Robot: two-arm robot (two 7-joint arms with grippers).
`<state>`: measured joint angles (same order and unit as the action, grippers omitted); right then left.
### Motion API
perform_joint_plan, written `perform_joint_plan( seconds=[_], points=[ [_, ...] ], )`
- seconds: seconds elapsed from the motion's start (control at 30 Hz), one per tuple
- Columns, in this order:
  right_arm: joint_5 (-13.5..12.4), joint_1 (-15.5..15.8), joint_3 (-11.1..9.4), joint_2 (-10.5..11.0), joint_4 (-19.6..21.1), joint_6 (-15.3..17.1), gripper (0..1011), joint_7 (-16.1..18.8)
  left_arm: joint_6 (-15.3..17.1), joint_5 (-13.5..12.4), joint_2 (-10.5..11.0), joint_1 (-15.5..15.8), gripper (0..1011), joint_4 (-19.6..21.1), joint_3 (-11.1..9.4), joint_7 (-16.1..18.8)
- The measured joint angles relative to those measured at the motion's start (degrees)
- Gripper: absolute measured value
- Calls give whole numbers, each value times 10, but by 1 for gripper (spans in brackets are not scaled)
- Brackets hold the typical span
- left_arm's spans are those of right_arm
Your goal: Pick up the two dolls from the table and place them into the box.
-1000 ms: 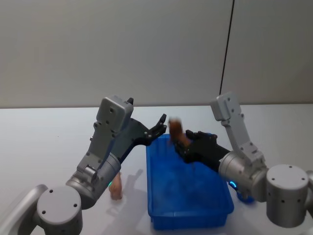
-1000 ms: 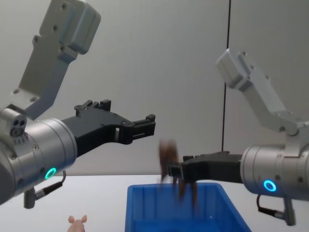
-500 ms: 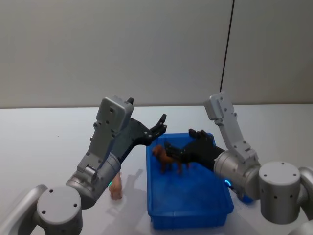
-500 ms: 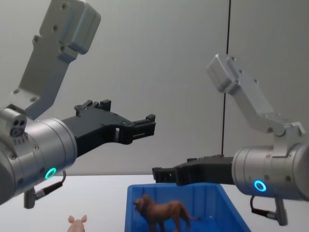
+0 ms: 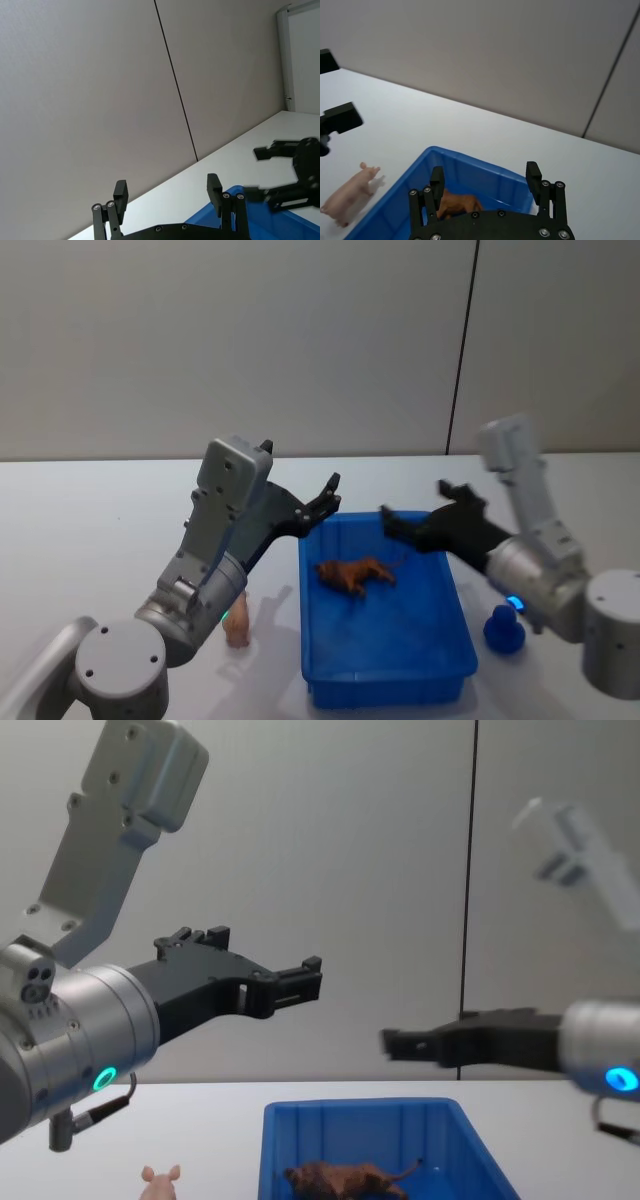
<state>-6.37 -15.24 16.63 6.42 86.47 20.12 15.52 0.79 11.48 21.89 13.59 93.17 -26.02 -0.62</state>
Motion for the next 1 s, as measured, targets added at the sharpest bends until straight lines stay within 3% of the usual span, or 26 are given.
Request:
perform_joint_plan(
  seconds=[0.43,0.8,1.0],
  points=[
    [-62,77,-47,65,93,7,1001,-32,0,0,0,0,1001,0,0,0],
    [-92,123,-59,95,129,41,1001,-26,0,0,0,0,1001,0,0,0],
    [-95,144,-63,105,141,64,1001,-42,0,0,0,0,1001,0,0,0]
  ],
)
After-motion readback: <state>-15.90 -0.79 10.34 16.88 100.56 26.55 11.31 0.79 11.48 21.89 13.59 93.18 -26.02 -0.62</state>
